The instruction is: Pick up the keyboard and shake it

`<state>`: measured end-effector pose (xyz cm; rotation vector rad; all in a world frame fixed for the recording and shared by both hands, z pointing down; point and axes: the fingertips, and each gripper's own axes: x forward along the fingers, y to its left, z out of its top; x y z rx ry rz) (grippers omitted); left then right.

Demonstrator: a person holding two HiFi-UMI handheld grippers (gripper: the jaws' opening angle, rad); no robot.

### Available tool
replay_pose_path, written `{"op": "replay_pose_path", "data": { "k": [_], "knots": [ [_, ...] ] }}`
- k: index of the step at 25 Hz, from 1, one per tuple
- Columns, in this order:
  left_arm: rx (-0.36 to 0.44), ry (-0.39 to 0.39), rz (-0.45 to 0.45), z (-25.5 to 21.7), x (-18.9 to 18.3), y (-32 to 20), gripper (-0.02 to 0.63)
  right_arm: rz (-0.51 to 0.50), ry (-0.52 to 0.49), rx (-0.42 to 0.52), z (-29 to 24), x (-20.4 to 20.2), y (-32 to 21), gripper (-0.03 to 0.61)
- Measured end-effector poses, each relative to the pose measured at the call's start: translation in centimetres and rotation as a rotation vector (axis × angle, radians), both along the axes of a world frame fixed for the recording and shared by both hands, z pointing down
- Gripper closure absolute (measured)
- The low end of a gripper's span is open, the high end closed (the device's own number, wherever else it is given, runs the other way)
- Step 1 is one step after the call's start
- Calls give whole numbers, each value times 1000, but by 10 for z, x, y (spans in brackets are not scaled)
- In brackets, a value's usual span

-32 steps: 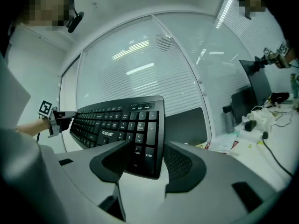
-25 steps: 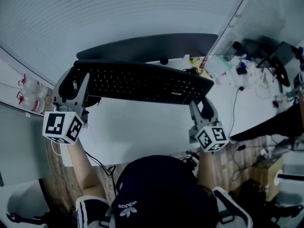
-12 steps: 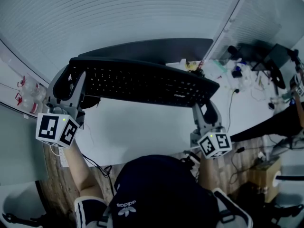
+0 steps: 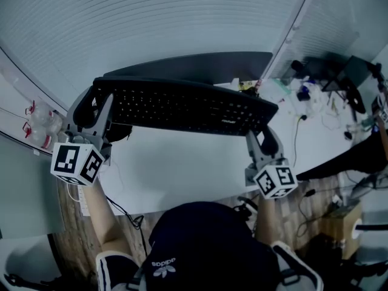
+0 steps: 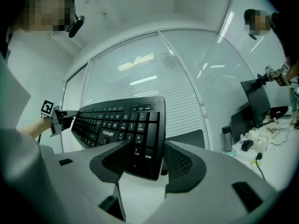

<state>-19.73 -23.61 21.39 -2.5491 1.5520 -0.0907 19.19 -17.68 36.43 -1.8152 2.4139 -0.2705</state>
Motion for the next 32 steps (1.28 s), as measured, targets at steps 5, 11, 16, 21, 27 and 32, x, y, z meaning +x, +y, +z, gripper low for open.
{"op": "replay_pose_path", "data": {
  "k": [5, 11, 16, 21, 27, 32],
  "knots": [
    [-22, 27, 5, 7, -4, 0, 407, -7, 17, 9, -7, 0, 4, 356],
    [-15, 20, 5, 3, -2, 0, 407, -7, 0, -15, -6, -3, 5, 356],
    [-22, 5, 1, 4, -1, -6, 407, -6, -17, -27, 1, -1, -3, 356],
    [-22, 33, -7, 7, -5, 0, 407, -13, -7, -24, -6, -3, 5, 356],
    [-50, 2, -6, 20, 4, -14, 406, 4, -26, -76, 12, 1, -5, 354],
    [-56, 10, 10, 22, 4, -20, 407, 11, -32, -82, 14, 5, -6, 356]
  ]
}}
